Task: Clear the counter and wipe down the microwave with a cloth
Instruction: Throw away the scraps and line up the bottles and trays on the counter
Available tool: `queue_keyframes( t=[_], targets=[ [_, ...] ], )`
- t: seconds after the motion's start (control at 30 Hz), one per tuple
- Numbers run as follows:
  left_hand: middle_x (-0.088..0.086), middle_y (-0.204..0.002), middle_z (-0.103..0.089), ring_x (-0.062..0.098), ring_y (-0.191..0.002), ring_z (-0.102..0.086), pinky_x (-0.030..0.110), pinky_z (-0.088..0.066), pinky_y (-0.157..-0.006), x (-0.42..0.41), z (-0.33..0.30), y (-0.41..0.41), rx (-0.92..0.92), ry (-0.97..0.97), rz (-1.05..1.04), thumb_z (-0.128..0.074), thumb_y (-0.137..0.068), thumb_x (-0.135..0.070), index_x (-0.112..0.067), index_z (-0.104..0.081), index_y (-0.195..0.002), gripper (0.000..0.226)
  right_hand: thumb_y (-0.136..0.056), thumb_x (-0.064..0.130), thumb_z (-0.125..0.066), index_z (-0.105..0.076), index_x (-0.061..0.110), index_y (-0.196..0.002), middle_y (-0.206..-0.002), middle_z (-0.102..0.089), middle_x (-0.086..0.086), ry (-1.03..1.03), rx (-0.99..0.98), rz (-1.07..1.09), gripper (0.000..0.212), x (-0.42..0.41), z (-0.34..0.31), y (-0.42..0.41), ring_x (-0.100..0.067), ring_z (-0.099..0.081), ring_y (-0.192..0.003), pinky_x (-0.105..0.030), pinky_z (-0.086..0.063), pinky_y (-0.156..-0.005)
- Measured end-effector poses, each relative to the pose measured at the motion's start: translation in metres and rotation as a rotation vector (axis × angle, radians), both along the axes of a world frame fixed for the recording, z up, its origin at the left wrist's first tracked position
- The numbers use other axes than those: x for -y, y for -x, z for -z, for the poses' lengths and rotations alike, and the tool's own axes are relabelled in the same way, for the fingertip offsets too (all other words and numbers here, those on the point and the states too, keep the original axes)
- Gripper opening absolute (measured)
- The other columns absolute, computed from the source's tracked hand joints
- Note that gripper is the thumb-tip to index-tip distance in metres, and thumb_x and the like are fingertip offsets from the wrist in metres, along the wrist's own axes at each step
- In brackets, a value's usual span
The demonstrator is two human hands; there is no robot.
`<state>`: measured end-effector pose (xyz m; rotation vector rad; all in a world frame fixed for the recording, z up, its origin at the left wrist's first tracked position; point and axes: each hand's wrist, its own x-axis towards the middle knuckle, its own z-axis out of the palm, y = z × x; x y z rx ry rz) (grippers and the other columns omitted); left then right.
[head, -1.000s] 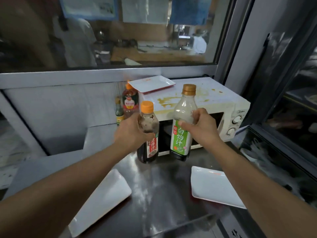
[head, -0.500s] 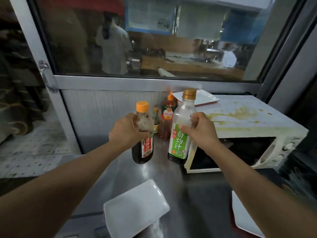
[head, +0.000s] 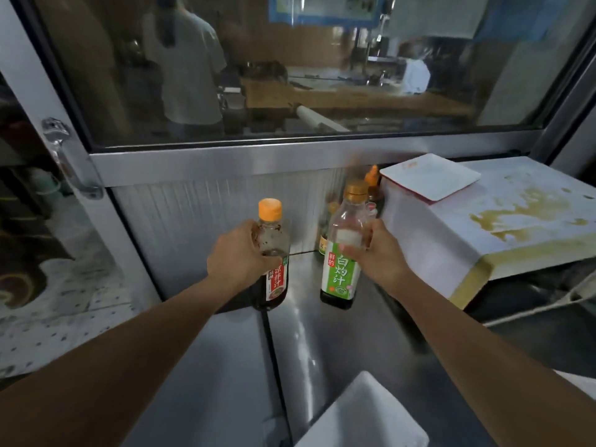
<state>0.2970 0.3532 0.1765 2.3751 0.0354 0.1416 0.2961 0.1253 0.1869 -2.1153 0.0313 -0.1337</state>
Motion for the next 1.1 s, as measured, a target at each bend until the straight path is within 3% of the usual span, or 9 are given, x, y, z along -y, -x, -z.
queue_keyframes(
  t=[0.13,0.2,0.27,0.37,0.67,0.87,1.1],
  targets=[
    [0.002,-0.105,-0.065,0.024,-0.096,-0.062,0.046,-0.054,-0.084,-0.017,0.013,-0.03,-0.016,0.01,0.008,-0.082,-0.064,-0.033,-0.018,-0.053,-0.112,0.057,-0.082,0.011,-0.069,-0.045,0.021,-0.102,-0.103,-0.06,-0.001,-0.012,0.009,-0.017,0.033,-0.016,0.016,-0.026,-0.012,-0.059,-0.092,-0.023,-0.048,-0.077],
    [0.002,-0.108,-0.065,0.025,-0.099,-0.062,0.046,-0.053,-0.086,-0.021,0.019,-0.042,-0.035,0.019,0.004,-0.082,-0.065,-0.032,-0.017,-0.053,-0.114,0.058,-0.082,0.013,-0.07,-0.045,0.023,-0.097,-0.102,-0.06,-0.001,0.01,0.006,0.003,0.03,-0.02,0.025,-0.043,-0.014,-0.059,-0.093,-0.025,-0.049,-0.078],
    [0.003,-0.109,-0.064,0.025,-0.1,-0.062,0.046,-0.053,-0.087,-0.023,0.027,-0.054,-0.056,0.035,-0.002,-0.081,-0.064,-0.035,-0.018,-0.052,-0.115,0.061,-0.082,0.016,-0.071,-0.046,0.018,-0.108,-0.104,-0.059,0.002,0.029,-0.027,0.004,0.036,-0.023,0.035,-0.062,-0.014,-0.059,-0.098,-0.032,-0.051,-0.086],
    [0.001,-0.106,-0.065,0.026,-0.099,-0.062,0.047,-0.053,-0.087,-0.023,0.04,-0.072,-0.08,0.068,-0.013,-0.077,-0.056,-0.043,-0.021,-0.051,-0.111,0.065,-0.083,0.013,-0.069,-0.043,0.013,-0.123,-0.103,-0.054,0.01,-0.007,-0.078,-0.023,0.047,-0.029,0.048,-0.089,-0.01,-0.054,-0.1,-0.028,-0.045,-0.088],
    [0.001,-0.107,-0.064,0.023,-0.099,-0.061,0.045,-0.054,-0.085,-0.022,0.082,-0.107,-0.034,0.007,-0.082,-0.082,-0.064,-0.035,-0.018,-0.052,-0.115,0.062,-0.085,0.009,-0.067,-0.04,0.013,-0.129,-0.113,-0.055,0.005,-0.045,-0.115,-0.092,0.052,-0.041,0.093,-0.152,-0.01,-0.053,-0.105,-0.026,-0.043,-0.089],
    [0.002,-0.107,-0.065,0.023,-0.097,-0.061,0.042,-0.054,-0.083,-0.021,0.095,-0.117,-0.025,-0.017,-0.089,-0.081,-0.065,-0.035,-0.017,-0.052,-0.115,0.061,-0.086,0.005,-0.064,-0.037,0.014,-0.132,-0.098,-0.053,0.019,-0.097,-0.14,-0.157,0.054,-0.035,0.108,-0.167,0.007,-0.052,-0.087,-0.011,-0.042,-0.076],
    [0.001,-0.105,-0.065,0.022,-0.097,-0.063,0.043,-0.054,-0.084,-0.017,0.097,-0.121,-0.04,0.005,-0.084,-0.082,-0.065,-0.033,-0.019,-0.053,-0.113,0.059,-0.085,0.007,-0.065,-0.03,0.018,-0.139,-0.104,-0.054,0.019,-0.113,-0.153,-0.152,0.065,-0.029,0.117,-0.167,0.003,-0.054,-0.095,-0.028,-0.045,-0.094]
  ],
)
